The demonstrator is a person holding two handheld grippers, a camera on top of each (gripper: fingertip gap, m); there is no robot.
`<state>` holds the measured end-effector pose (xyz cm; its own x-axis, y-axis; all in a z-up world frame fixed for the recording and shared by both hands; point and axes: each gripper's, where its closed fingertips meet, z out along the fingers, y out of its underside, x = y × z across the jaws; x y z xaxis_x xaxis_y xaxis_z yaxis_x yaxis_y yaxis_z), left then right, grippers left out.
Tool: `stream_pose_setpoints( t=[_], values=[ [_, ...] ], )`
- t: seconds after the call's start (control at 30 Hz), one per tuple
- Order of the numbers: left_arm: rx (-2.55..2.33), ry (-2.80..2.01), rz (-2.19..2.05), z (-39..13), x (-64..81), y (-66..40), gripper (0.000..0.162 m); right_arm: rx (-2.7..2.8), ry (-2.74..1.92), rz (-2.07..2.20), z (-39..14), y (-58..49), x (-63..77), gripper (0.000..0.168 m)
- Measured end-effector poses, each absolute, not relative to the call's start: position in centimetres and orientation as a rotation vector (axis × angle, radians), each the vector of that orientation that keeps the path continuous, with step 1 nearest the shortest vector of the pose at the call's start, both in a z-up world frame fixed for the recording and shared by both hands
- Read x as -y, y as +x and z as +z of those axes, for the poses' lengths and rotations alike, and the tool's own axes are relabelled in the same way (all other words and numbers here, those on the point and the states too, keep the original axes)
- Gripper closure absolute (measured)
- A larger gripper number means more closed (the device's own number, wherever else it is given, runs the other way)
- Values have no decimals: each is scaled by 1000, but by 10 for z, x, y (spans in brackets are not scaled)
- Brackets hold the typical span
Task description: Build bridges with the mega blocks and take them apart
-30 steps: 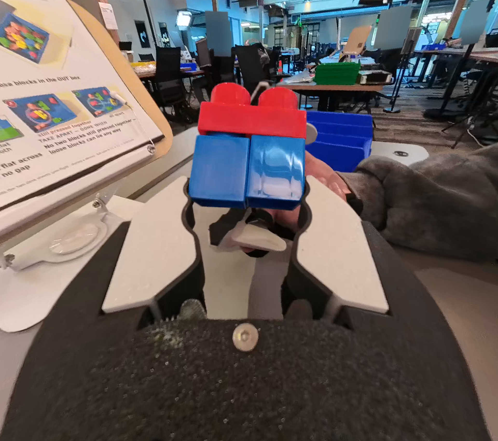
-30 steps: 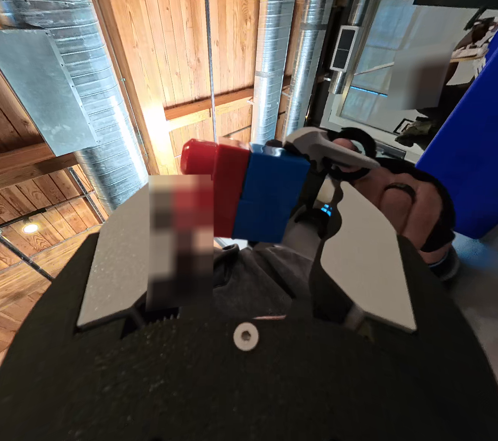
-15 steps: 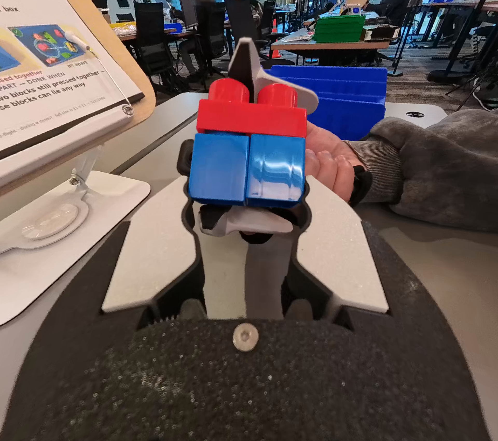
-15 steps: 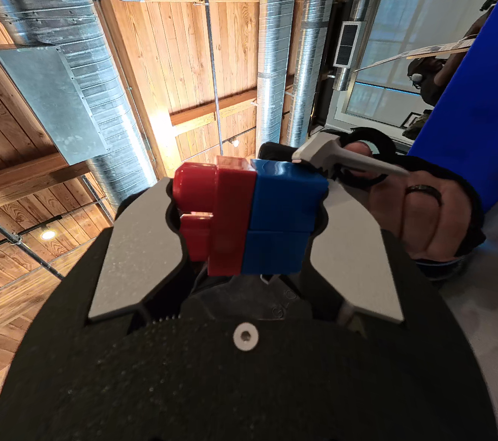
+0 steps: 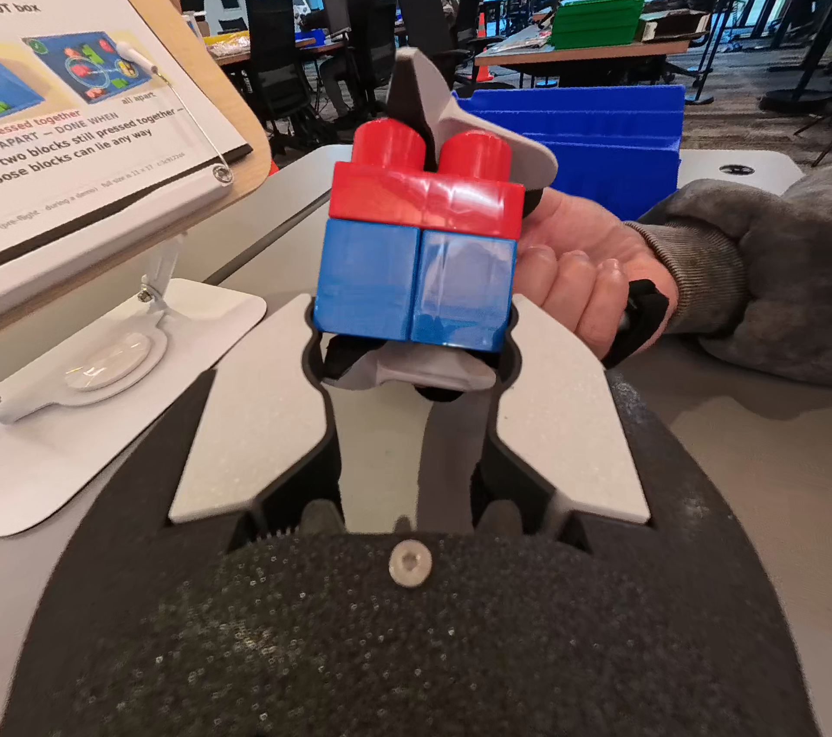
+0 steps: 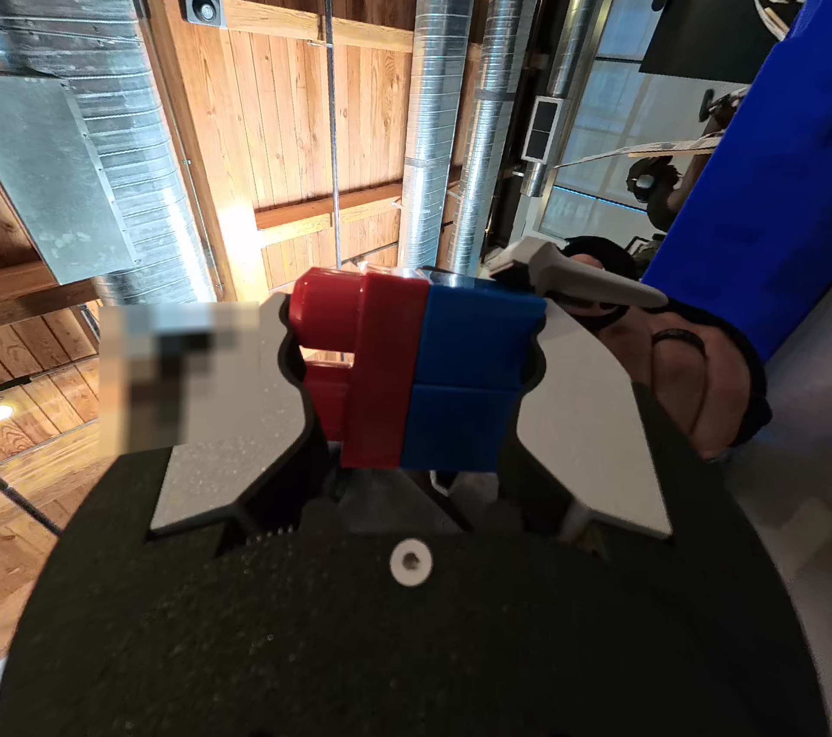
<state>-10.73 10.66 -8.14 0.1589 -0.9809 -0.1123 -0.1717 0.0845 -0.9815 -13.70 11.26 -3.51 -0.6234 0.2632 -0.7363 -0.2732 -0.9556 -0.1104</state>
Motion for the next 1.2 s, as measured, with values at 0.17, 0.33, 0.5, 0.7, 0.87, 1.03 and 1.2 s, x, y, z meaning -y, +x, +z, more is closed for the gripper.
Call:
stream_pose_setpoints(
  t=[0.17,0.33,0.5,0.7,0.87,1.03,1.2],
  values=[
    [-1243,-1342,-914,-81,-106,-107,86,-58,-1163,2625,-35,-135,-114,72],
    [-1239,-1324,-945,-74,-100,-108,86,-42,-1157,2649,-29,-137,-108,70],
    [-1242,-1296,-946,-68,-94,-114,86,1,-1189,2706,-32,-142,-92,61],
    [-1255,-1275,-963,-70,-88,-112,86,95,-1162,2780,-27,-140,-81,70],
    [-1241,-1234,-989,-63,-83,-110,86,172,-1126,2784,-21,-139,-74,72],
    [-1247,-1254,-976,-67,-85,-111,86,148,-1143,2798,-23,-139,-76,71],
    [-1223,-1284,-949,-66,-91,-118,86,59,-1293,2587,-33,-136,-95,72]
  ],
)
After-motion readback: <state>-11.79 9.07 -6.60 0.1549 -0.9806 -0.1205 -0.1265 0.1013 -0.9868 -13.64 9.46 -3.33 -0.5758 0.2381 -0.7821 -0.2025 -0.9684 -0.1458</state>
